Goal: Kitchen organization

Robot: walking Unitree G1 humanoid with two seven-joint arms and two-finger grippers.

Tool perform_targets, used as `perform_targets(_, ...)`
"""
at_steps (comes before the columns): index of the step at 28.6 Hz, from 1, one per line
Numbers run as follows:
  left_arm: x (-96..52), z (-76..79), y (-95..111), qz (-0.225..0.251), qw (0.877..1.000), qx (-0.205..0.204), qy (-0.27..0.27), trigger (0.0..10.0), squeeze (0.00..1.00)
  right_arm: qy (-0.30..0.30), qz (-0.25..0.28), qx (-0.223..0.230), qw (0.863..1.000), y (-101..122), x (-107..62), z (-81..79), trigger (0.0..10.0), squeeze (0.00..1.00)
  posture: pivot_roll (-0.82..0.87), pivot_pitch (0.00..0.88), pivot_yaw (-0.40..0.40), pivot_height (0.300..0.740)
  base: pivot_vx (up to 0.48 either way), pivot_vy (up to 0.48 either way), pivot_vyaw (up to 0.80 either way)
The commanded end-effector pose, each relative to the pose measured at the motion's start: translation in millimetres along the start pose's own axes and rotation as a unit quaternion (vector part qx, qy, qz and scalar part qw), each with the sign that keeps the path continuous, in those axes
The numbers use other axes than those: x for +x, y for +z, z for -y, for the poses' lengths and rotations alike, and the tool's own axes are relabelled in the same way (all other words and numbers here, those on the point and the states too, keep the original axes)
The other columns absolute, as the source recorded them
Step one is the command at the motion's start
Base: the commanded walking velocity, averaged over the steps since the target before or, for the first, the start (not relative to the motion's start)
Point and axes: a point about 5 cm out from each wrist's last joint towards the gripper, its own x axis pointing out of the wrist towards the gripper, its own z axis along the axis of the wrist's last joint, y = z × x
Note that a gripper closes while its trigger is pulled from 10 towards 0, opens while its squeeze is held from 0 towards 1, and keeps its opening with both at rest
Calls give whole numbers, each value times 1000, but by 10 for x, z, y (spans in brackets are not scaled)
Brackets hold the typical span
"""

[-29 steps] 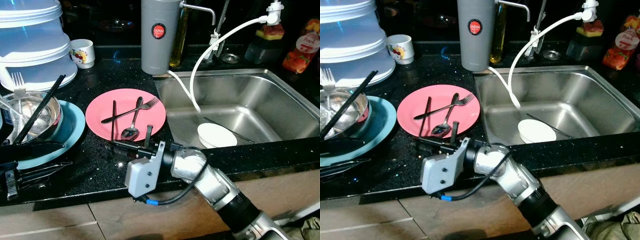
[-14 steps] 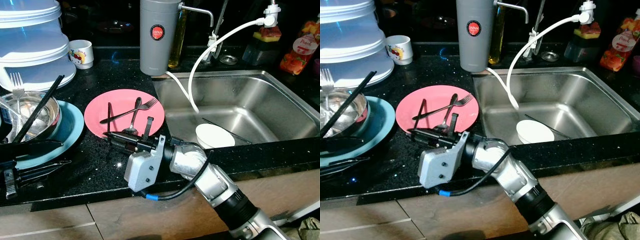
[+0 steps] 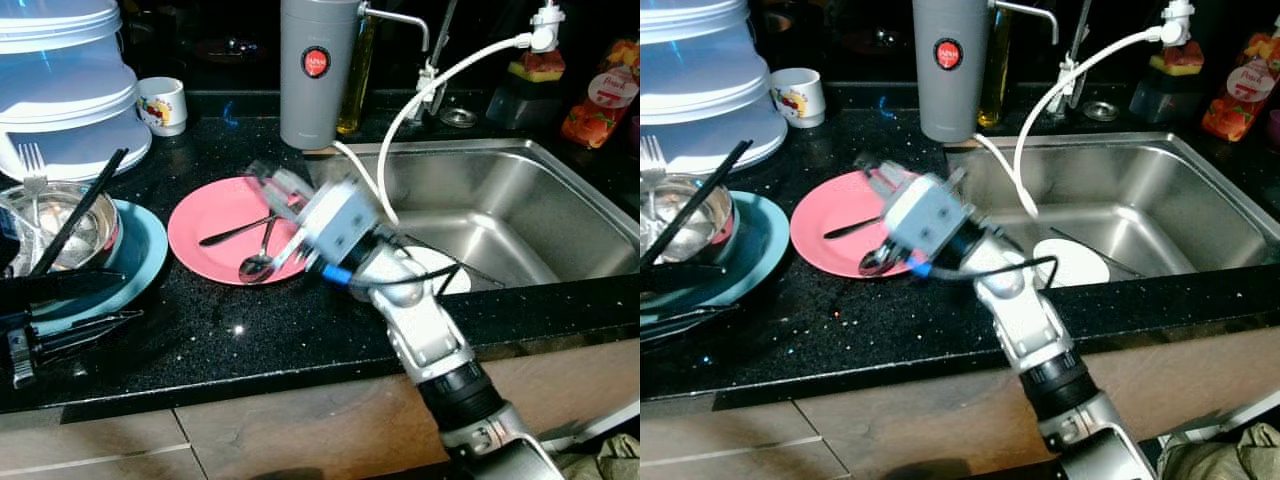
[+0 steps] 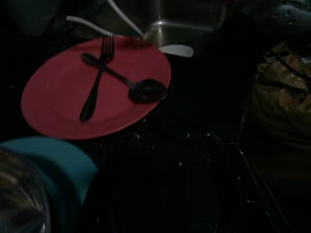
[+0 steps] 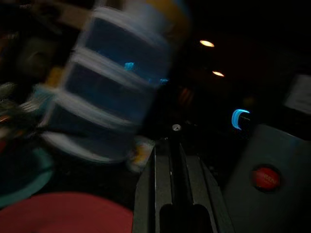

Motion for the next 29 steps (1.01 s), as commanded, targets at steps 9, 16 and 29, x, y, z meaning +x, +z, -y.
perform_targets(9, 393, -133, 45, 29, 998, 49, 30, 10000, 0, -105, -37, -49, 993, 68, -77, 743, 0, 0, 54, 111, -53, 740, 0, 0, 0)
perform_targets(16, 1030, -313, 173, 130, 987, 44, 83, 10000, 0, -132, -139, -97, 977, -126, -206, 1040, 0, 0, 51, 97, -54, 740, 0, 0, 0)
perform_targets(29, 1993, -203, -28, 76, 997, -21, 15, 10000, 0, -94, -285, -145, 943, -484, -457, 1062, 0, 0, 30, 92, -32, 740, 0, 0, 0)
